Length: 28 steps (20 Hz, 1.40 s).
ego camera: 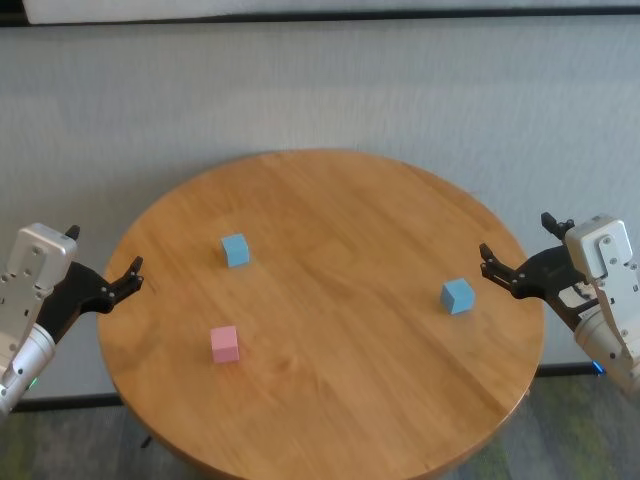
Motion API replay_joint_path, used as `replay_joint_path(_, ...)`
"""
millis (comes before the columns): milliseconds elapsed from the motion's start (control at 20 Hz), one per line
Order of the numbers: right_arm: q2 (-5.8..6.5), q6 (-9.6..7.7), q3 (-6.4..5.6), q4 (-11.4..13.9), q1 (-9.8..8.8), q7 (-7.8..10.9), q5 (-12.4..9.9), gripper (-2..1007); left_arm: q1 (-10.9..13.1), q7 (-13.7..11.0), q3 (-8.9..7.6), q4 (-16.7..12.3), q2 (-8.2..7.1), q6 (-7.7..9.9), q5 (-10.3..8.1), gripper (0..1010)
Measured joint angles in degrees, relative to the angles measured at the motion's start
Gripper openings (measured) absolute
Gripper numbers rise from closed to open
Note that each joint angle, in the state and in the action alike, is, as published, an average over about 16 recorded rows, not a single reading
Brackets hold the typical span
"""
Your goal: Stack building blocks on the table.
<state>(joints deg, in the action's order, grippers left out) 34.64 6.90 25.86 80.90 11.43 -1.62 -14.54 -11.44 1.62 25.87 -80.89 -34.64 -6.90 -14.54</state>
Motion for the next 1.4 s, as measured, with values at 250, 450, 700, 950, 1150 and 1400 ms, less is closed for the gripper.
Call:
replay_joint_path(250,0.00,0.00,0.00,0.0,0.00,0.00,0.0,1005,0.0,0.0,0.00,0.0,0.00,0.00,0.00,1000)
replay_joint_path(450,0.00,0.00,0.00,0.0,0.00,0.00,0.0,1005,0.0,0.0,0.00,0.0,0.00,0.00,0.00,1000)
replay_joint_path(700,0.00,0.00,0.00,0.0,0.00,0.00,0.0,1005,0.0,0.0,0.00,0.0,0.00,0.00,0.00,1000)
replay_joint_path(950,0.00,0.00,0.00,0.0,0.00,0.00,0.0,1005,0.0,0.0,0.00,0.0,0.00,0.00,0.00,1000)
replay_joint_path(1150,0.00,0.00,0.00,0.0,0.00,0.00,0.0,1005,0.0,0.0,0.00,0.0,0.00,0.00,0.00,1000)
replay_joint_path(1400,0.00,0.00,0.00,0.0,0.00,0.00,0.0,1005,0.1,-0.1,0.02,-0.3,-0.10,0.06,0.29,1000)
